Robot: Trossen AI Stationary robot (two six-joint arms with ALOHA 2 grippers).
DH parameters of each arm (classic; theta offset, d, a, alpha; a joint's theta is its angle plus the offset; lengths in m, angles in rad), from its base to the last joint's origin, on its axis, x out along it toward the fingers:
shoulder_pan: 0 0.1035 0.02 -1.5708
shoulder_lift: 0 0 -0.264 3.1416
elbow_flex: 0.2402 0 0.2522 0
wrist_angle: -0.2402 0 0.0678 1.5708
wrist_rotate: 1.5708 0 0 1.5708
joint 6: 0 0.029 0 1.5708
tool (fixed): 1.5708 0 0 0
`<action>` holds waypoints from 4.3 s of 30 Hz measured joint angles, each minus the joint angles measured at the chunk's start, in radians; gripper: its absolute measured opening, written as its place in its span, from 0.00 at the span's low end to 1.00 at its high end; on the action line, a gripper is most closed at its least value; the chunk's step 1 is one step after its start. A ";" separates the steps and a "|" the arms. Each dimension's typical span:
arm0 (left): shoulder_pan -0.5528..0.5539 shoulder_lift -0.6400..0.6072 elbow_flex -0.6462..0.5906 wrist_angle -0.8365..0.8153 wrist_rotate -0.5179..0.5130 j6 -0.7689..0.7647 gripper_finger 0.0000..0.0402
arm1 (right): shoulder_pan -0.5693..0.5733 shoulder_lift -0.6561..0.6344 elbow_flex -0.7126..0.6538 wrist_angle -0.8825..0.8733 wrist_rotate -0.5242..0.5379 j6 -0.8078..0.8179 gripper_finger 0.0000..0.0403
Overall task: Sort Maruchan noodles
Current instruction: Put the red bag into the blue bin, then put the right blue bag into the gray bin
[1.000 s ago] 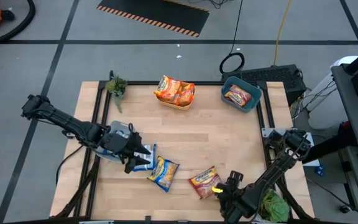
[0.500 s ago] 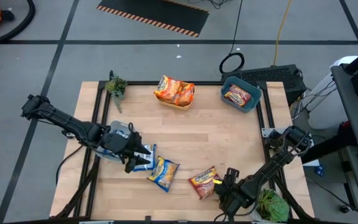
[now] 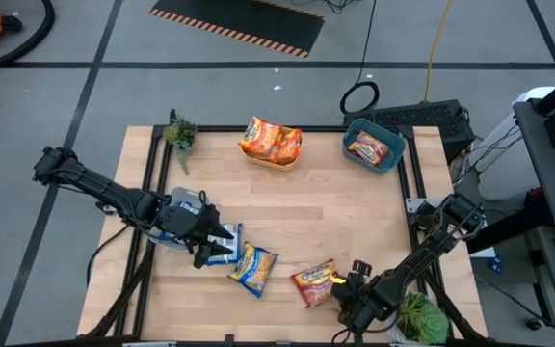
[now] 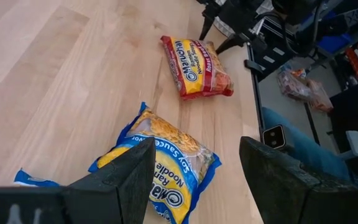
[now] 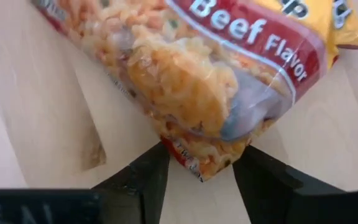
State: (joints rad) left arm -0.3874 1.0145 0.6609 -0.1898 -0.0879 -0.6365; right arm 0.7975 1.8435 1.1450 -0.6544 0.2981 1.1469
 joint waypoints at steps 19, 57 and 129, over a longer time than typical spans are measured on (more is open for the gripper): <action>0.000 0.000 0.000 -0.001 -0.001 -0.009 0.60 | -0.053 -0.004 0.000 0.001 0.018 -0.003 0.43; 0.030 0.000 0.000 0.006 -0.001 0.059 0.60 | -0.551 -0.542 0.001 -0.205 0.415 -0.527 0.00; 0.137 0.000 0.001 -0.018 0.017 0.236 0.60 | -0.987 -0.892 -0.344 0.125 0.467 -0.994 0.67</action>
State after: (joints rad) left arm -0.2507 1.0142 0.6617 -0.2073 -0.0712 -0.4007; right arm -0.1900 0.9518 0.8013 -0.5297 0.7654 0.1531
